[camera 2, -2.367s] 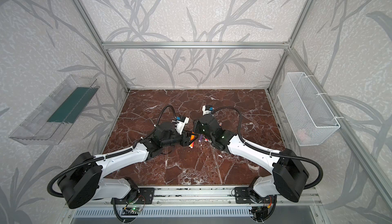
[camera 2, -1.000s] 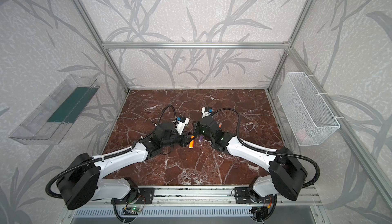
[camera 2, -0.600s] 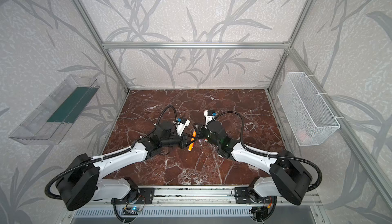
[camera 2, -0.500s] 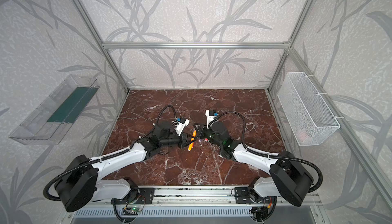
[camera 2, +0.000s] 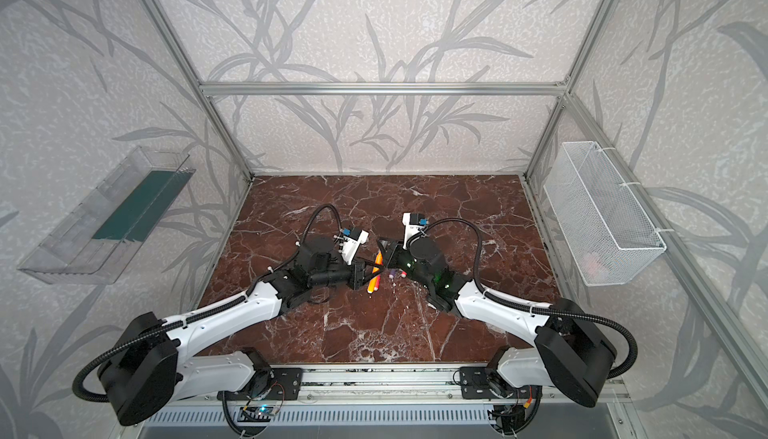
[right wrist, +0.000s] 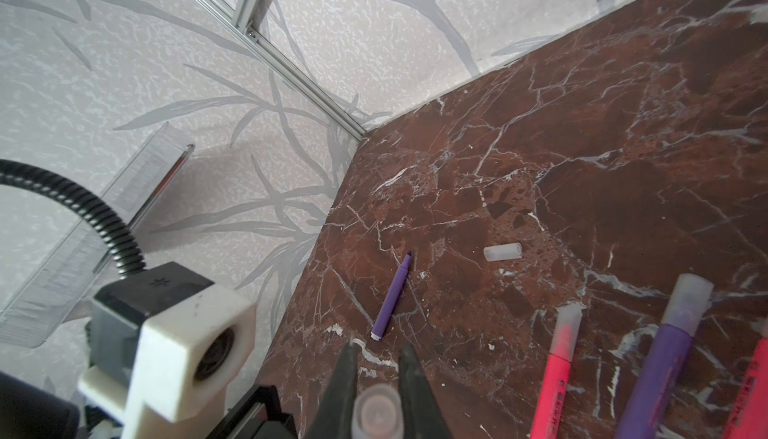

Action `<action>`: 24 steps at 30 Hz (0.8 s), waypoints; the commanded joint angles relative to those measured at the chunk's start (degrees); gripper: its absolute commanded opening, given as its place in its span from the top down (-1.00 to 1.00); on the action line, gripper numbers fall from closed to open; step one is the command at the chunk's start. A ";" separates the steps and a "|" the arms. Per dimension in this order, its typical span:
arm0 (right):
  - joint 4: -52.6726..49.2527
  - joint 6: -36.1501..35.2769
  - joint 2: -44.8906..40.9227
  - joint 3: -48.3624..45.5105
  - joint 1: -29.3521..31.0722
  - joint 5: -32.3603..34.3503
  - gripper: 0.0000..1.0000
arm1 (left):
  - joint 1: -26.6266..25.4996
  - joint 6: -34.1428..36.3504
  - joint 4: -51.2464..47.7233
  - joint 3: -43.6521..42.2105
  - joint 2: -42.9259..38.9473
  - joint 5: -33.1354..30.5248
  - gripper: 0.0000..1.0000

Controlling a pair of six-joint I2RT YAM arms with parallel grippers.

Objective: Insert the pens into the pen caps

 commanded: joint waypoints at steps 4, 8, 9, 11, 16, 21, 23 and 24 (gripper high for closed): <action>-15.41 0.07 1.17 5.16 3.73 -1.61 1.00 | 0.17 4.92 -6.11 6.20 0.53 -20.66 1.00; -21.14 -0.41 3.04 8.61 4.08 -0.02 1.00 | -0.83 6.29 -8.59 7.90 0.87 -25.40 1.00; -21.90 -0.48 3.37 9.22 4.11 0.36 1.00 | -0.96 6.46 -8.71 8.22 0.99 -25.98 1.00; -22.75 -0.84 3.99 10.16 4.12 1.22 1.00 | -1.48 7.03 -8.89 8.66 1.49 -26.18 1.00; -23.41 -4.26 4.97 12.89 4.07 -0.30 1.00 | -2.90 8.08 -9.83 9.65 3.04 -27.67 1.00; -11.83 -0.80 6.26 8.28 2.93 -4.34 1.00 | -2.89 6.64 -5.11 7.04 0.94 -24.51 1.00; -5.63 -0.03 5.66 5.21 2.77 -5.74 1.00 | -2.19 5.14 -2.83 5.71 -0.67 -21.49 1.00; -4.27 -0.02 5.27 4.33 2.75 -6.00 1.00 | -1.54 4.24 -1.75 5.21 -1.27 -19.56 1.00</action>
